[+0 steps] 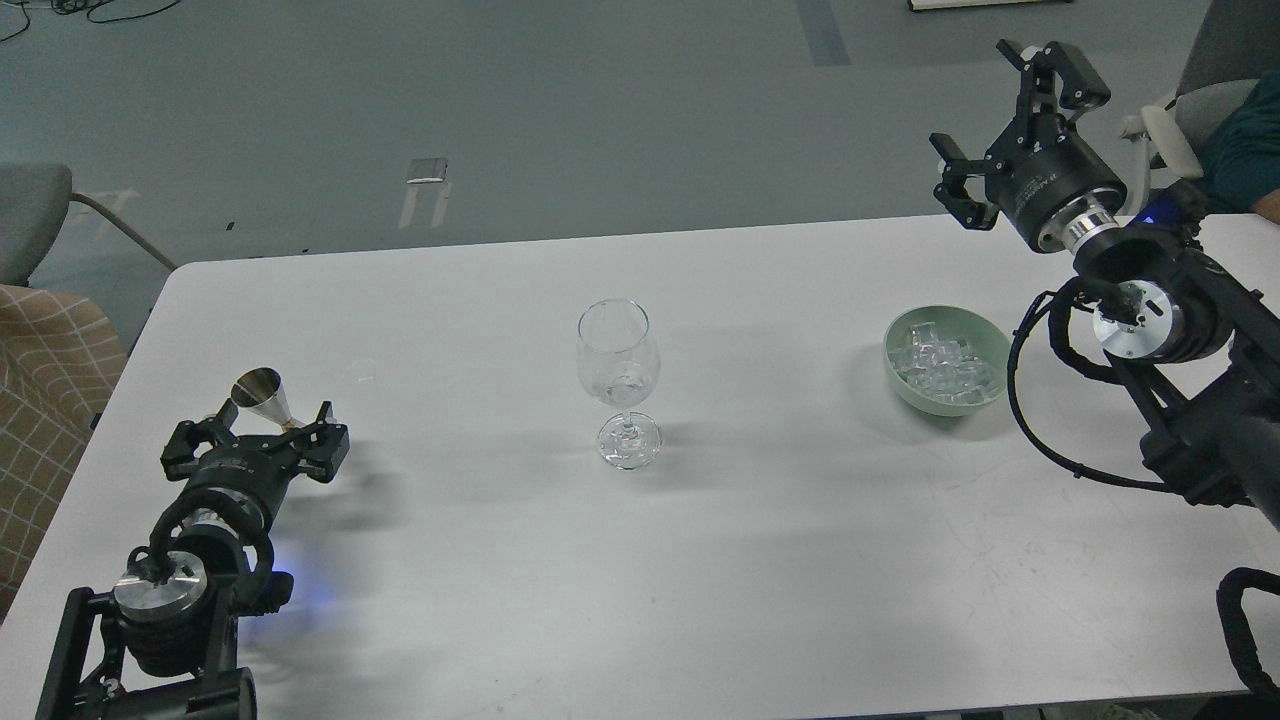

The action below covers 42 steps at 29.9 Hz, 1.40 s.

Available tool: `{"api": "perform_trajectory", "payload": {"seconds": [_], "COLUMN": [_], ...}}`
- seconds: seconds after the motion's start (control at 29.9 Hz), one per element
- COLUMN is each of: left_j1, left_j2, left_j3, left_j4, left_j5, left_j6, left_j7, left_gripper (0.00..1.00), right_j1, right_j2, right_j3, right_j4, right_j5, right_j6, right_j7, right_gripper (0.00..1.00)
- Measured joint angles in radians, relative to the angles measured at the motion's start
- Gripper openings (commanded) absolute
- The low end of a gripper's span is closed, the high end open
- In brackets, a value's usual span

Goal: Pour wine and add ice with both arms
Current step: 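Lower the jigger onto the table and open the left gripper, then raise the left gripper away and bring the right gripper down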

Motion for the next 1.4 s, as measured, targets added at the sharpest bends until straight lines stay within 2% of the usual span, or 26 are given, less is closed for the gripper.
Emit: {"api": "perform_trajectory", "payload": {"seconds": [0.3,0.5,0.64,0.77,1.0,1.2,1.3,1.4], "left_j1": [0.071,0.162,0.209,0.212,0.148,-0.029,-0.145,-0.275], "left_j2": [0.0,0.0,0.03,0.113,0.39,0.606,0.648,0.673], "left_j3": [-0.012,-0.022,-0.076,-0.163,-0.195,-0.167,-0.106,0.009], "left_j4": [-0.055,-0.117,-0.155,-0.158,-0.112,0.089,0.198,0.267], "left_j5": [-0.007,-0.014,-0.015,-0.014,-0.004,0.117,0.257,0.407], "left_j6": [0.002,0.005,-0.011,-0.094,-0.247,-0.394,-0.479,-0.55], "left_j7": [0.017,0.039,0.048,0.05,0.032,0.003,-0.058,-0.152], "left_gripper": [0.98,0.98,0.98,0.98,0.98,0.98,0.98,0.98], "right_j1": [0.0,-0.001,-0.002,-0.002,0.0,0.002,0.003,0.004], "right_j2": [-0.004,-0.005,-0.006,-0.007,-0.006,-0.006,-0.006,-0.008], "right_j3": [0.0,0.0,0.0,0.002,0.002,0.002,0.002,0.0], "right_j4": [0.0,0.001,0.001,0.002,0.003,0.003,0.003,0.003], "right_j5": [0.0,0.0,0.0,0.0,0.0,0.0,0.0,-0.004], "right_j6": [0.0,0.0,0.0,0.001,0.001,0.001,0.001,0.0], "right_j7": [0.0,0.001,0.001,0.001,0.0,0.0,-0.001,-0.001], "right_gripper": [1.0,1.0,1.0,1.0,1.0,1.0,1.0,1.0]}}
